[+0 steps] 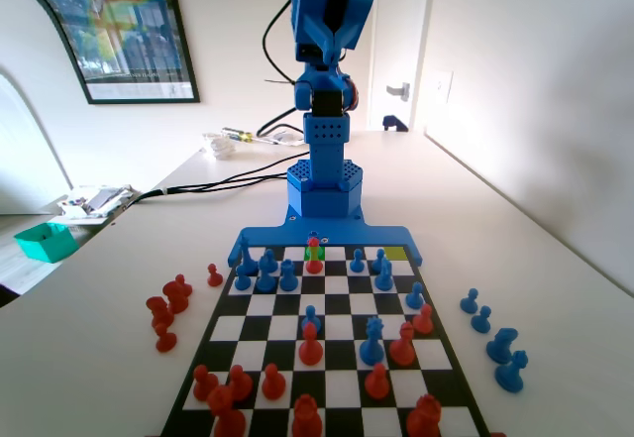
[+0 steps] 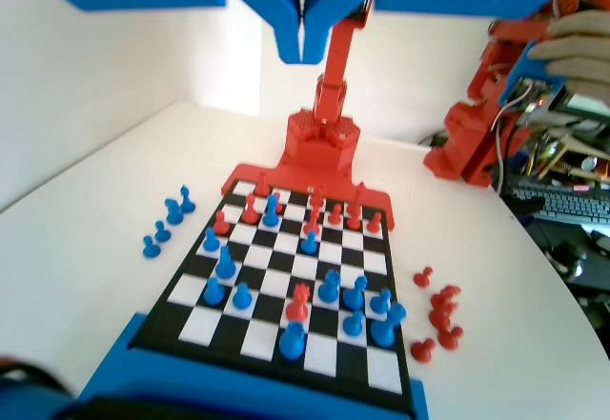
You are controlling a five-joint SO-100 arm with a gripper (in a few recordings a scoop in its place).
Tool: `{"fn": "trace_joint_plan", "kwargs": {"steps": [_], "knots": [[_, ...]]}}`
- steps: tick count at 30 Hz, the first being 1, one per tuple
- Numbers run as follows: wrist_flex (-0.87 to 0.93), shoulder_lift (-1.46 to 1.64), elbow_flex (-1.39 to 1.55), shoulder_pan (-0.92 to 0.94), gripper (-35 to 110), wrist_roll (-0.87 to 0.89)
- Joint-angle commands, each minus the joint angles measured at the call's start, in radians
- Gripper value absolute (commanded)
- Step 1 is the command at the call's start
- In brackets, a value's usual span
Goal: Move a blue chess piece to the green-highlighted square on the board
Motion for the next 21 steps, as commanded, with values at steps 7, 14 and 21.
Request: {"fn": "trace_joint_plan", "kwargs": {"steps": [7, 14, 21], "knots": [[-0.037, 0.066, 0.015, 0.035, 1, -0.002], [-0.035, 0.067, 0.015, 0.046, 1, 0.002], [-0.035, 0.067, 0.015, 0.046, 1, 0.002]]}}
